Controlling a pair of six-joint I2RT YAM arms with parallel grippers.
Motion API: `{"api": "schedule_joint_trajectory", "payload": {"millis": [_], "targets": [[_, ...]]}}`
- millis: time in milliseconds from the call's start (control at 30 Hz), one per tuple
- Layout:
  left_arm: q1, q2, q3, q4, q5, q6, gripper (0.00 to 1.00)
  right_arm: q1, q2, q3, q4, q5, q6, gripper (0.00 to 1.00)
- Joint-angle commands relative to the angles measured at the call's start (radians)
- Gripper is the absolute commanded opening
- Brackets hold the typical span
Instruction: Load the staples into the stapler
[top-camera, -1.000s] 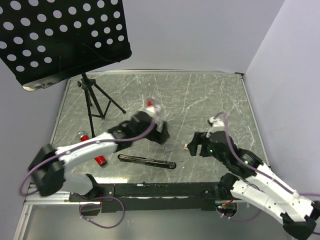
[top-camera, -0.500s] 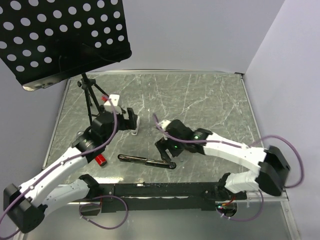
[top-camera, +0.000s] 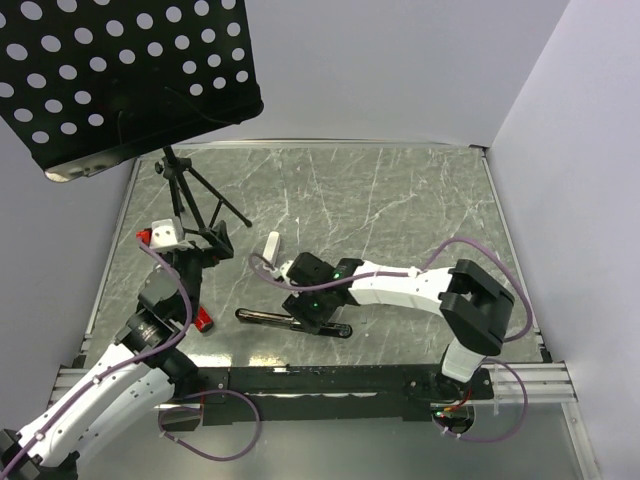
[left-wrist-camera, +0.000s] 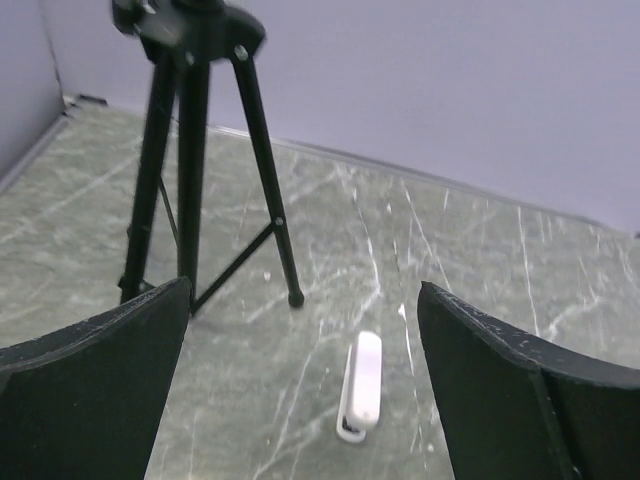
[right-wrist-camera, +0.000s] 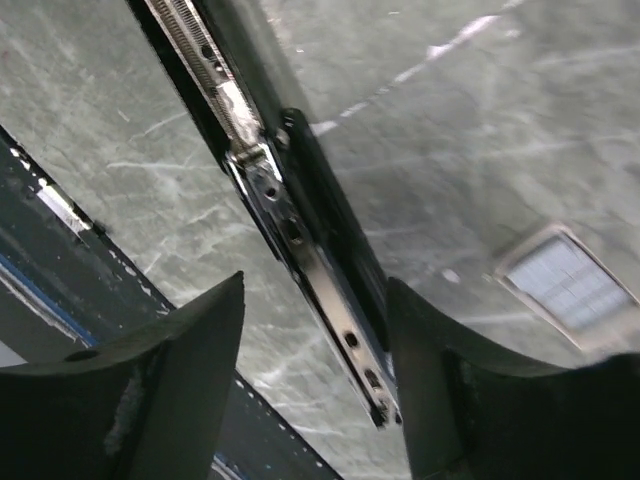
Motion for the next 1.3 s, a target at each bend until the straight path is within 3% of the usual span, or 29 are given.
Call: {"api": "schedule_joint_trajectory", "payload": {"millis": [0, 367, 400, 533, 667, 933, 1167, 1267], "targets": [[0.004, -0.005, -0.006, 0.077, -0.048, 0.023, 0.99, 0.023, 0.026, 0.040, 0.039, 0.018, 0.015, 0.58], [0.004, 0.003, -0.004, 0.077, -0.022, 0.018, 0.99, 0.036, 0.034, 0.060, 0.073, 0.216, 0.190, 0.20], [0.006, 0.004, -0.004, 0.078, -0.020, 0.018, 0.99, 0.039, 0.040, 0.068, 0.067, 0.244, 0.234, 0.13], [0.006, 0.014, -0.003, 0.075, -0.011, 0.013, 0.99, 0.043, 0.058, 0.100, 0.033, 0.334, 0.346, 0.06], [0.004, 0.015, -0.001, 0.072, -0.005, 0.010, 1.00, 0.043, 0.081, 0.137, 0.008, 0.367, 0.476, 0.05], [0.004, 0.023, 0.000, 0.069, 0.007, 0.006, 0.99, 0.065, 0.167, 0.224, -0.090, 0.391, 0.544, 0.11], [0.004, 0.027, 0.002, 0.069, 0.013, 0.006, 0.99, 0.074, 0.116, 0.237, -0.142, 0.367, 0.544, 0.49], [0.006, 0.029, 0.003, 0.067, 0.010, 0.006, 0.99, 0.073, 0.067, 0.258, -0.203, 0.368, 0.547, 0.60]]}}
